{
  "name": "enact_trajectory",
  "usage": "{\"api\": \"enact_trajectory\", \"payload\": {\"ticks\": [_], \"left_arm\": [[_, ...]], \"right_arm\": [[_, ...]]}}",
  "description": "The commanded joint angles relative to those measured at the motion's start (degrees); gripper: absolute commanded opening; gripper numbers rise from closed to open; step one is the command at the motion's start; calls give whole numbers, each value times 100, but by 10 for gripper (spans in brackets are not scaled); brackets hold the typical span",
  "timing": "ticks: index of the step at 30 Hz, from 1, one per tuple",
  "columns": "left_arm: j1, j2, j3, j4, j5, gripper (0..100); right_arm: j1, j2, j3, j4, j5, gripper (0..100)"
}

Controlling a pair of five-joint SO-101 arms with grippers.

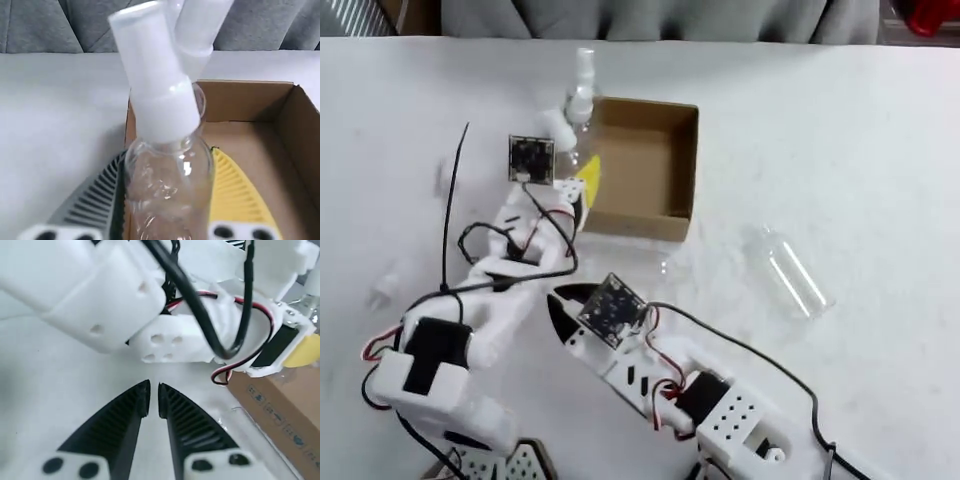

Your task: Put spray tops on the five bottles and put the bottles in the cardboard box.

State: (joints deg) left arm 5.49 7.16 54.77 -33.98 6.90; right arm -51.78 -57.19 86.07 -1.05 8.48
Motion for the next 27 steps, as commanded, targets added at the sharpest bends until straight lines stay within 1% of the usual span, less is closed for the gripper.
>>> {"api": "enact_trajectory", "payload": {"ticks": [1,7,12,14,27], "left_arm": [[22,-31,-220,-176,-62,20],[22,-13,-211,-167,-62,33],[40,-40,-18,-185,-62,161],[48,-40,18,-185,-62,188],[-48,-40,26,-185,-62,197]], "right_arm": [[-40,22,-70,22,79,15],[-40,22,-70,22,79,15],[-31,22,-70,22,79,15],[-31,22,-70,22,79,15],[-31,22,-70,22,88,15]]}}
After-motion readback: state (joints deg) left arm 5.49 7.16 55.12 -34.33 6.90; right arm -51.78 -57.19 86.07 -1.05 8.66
